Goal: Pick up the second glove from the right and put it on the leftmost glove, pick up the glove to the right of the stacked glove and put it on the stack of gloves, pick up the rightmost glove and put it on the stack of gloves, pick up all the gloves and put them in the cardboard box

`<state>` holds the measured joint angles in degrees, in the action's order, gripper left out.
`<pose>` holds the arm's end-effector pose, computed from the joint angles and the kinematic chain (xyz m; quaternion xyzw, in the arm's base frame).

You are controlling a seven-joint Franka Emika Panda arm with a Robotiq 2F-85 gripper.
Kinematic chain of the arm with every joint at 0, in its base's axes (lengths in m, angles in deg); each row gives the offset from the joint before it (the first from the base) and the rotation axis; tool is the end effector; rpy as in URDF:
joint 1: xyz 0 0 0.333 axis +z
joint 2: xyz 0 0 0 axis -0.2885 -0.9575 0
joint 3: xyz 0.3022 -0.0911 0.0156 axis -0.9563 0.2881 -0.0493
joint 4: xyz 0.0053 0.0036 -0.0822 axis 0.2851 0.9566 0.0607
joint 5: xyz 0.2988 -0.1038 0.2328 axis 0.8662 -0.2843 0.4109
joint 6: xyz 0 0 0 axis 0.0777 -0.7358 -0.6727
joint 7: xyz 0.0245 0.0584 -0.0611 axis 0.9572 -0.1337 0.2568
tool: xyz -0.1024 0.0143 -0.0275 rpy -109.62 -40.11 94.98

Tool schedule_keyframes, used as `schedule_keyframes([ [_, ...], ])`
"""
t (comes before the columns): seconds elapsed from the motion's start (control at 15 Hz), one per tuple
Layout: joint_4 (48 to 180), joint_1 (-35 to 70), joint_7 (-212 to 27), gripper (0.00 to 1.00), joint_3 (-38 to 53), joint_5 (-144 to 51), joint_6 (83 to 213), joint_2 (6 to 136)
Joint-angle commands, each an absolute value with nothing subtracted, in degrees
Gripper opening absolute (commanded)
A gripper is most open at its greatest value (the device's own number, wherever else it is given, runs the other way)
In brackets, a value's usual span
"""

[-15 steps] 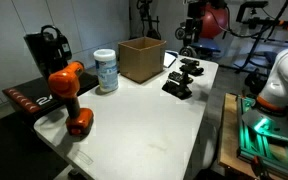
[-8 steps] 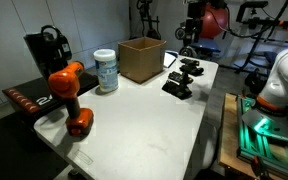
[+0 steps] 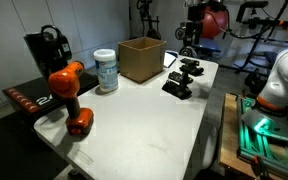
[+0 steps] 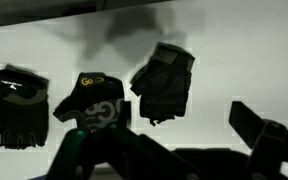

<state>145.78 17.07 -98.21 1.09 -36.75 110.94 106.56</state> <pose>0.4378 0.0336 0.5222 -0.9932 0.0814 0.0701 0.0451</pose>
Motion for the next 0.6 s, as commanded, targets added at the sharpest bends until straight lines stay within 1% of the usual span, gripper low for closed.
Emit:
schedule_keyframes([
  [0.0,152.0,15.3,-93.3,1.00,4.5,-35.6,117.3,106.7],
  [0.13,156.0,14.5,-86.7,1.00,7.3,-34.7,124.7,106.7],
  [0.33,159.8,12.6,-83.1,1.00,11.2,-32.1,133.9,105.7],
  [0.4,157.1,13.3,-85.5,1.00,9.3,-34.5,129.5,105.5],
  [0.53,158.7,12.3,-83.7,1.00,11.0,-33.5,132.5,105.1],
])
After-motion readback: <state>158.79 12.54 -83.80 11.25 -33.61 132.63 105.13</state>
